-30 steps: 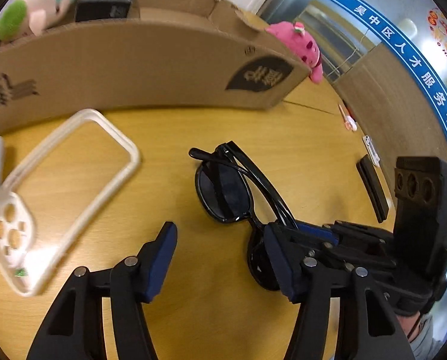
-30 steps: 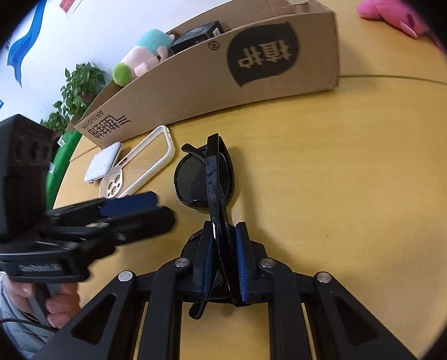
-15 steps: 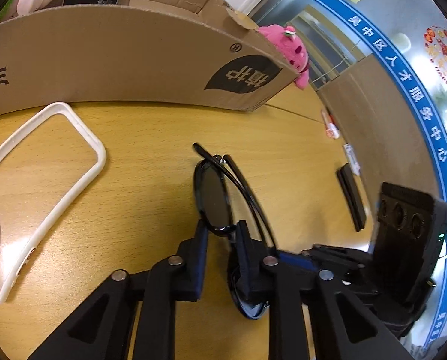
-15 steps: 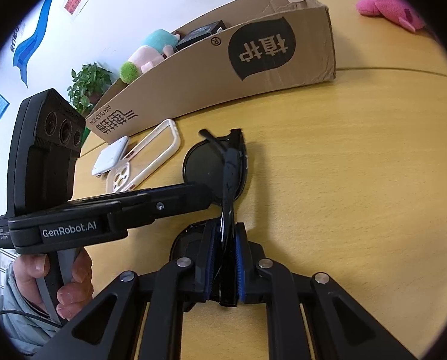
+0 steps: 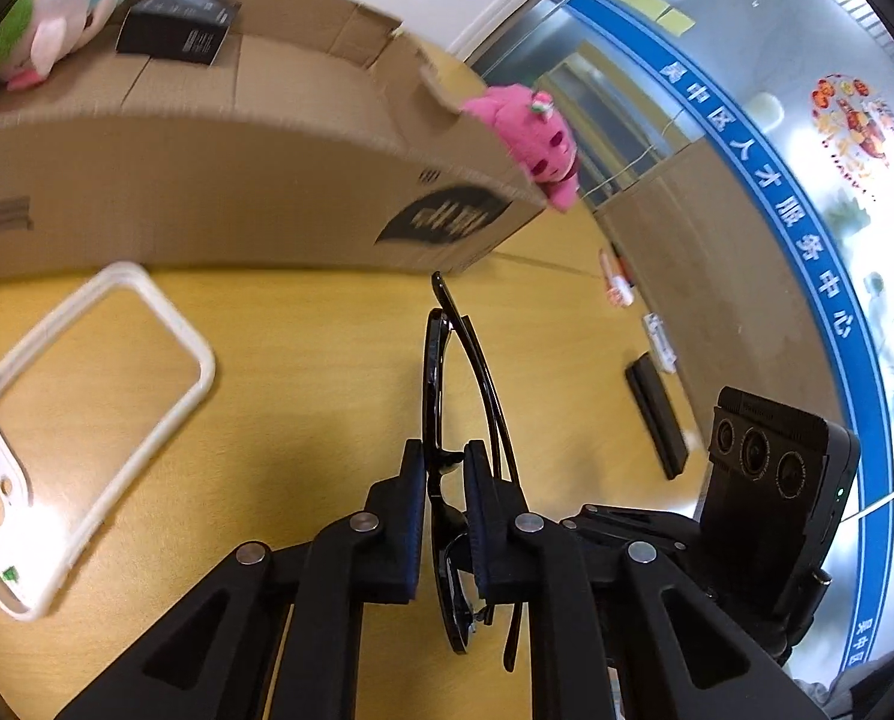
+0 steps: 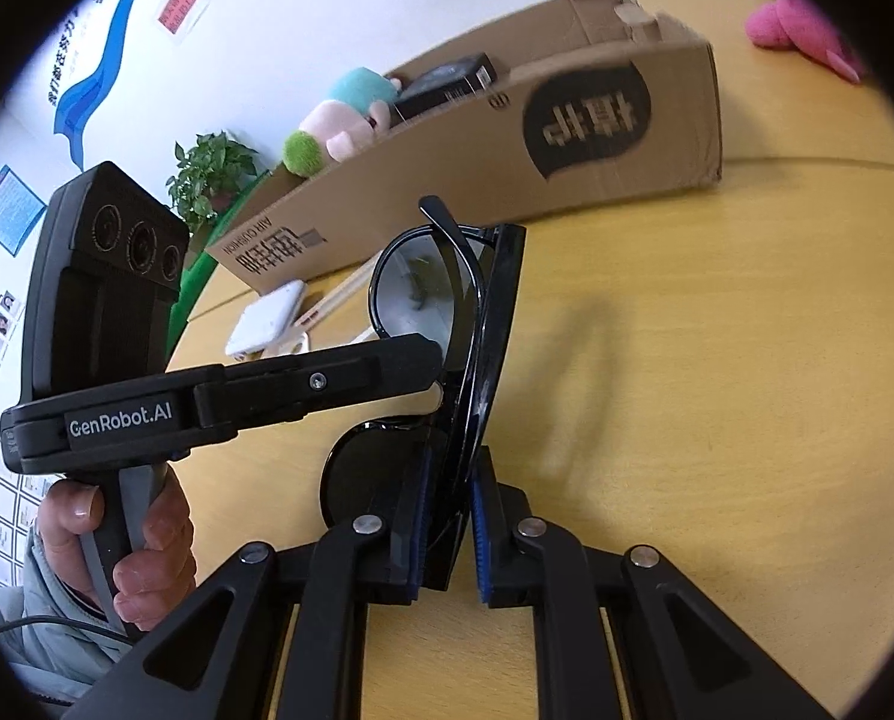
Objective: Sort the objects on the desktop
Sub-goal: 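Lift and carry the sunglasses with the right gripper into the box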
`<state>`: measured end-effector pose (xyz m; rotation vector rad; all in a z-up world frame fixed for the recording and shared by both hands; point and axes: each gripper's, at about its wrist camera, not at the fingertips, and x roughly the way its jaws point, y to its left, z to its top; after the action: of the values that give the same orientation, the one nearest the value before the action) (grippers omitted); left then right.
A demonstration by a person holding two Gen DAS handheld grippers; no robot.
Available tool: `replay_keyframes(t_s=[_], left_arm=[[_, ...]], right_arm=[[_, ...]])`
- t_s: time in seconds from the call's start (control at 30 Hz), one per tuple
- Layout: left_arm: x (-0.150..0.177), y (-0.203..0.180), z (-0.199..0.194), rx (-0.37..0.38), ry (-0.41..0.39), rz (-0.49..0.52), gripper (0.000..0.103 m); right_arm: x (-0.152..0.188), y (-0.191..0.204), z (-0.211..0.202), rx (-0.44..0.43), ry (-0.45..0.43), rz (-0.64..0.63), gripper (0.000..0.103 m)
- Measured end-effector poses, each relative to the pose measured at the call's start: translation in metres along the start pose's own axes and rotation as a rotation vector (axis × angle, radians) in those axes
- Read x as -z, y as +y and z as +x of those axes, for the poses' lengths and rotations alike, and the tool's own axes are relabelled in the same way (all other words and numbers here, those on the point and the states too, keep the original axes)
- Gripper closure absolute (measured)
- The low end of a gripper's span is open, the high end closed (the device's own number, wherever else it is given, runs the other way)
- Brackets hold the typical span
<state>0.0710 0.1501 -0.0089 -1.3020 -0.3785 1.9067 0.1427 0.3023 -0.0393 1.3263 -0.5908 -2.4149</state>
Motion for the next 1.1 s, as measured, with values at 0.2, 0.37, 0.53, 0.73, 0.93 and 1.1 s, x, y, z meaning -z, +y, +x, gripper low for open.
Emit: replay_keyframes(t_s=[0.2, 0.37, 0.53, 0.73, 0.93, 1.1], left_arm=[[-0.041, -0.016, -0.032, 0.061, -0.070, 0.053, 0.091], [-0.087, -0.040, -0.059, 0.063, -0.137, 0.144, 0.091], [-0.140, -0.049, -0.076, 0.081, -0.174, 0.183, 0.091], [-0.219, -0.046, -0.079, 0.093, -0.191, 0.198, 0.092], [-0.286, -0.016, -0.062, 0.113, -0.200, 0.113, 0.092], [-0.329, 0.027, -0.027, 0.103, -0.165, 0.021, 0.092]], right_arm=[[-0.030, 0.023, -0.027, 0.014, -0.096, -0.078, 0.092], [-0.067, 0.042, -0.049, 0.029, -0.197, -0.159, 0.091], [-0.112, 0.057, -0.064, 0.046, -0.289, -0.205, 0.091], [-0.186, 0.055, -0.065, 0.065, -0.333, -0.217, 0.092], [-0.264, 0.043, -0.048, 0.095, -0.329, -0.212, 0.094], [-0.313, 0.024, -0.004, 0.127, -0.246, -0.196, 0.094]])
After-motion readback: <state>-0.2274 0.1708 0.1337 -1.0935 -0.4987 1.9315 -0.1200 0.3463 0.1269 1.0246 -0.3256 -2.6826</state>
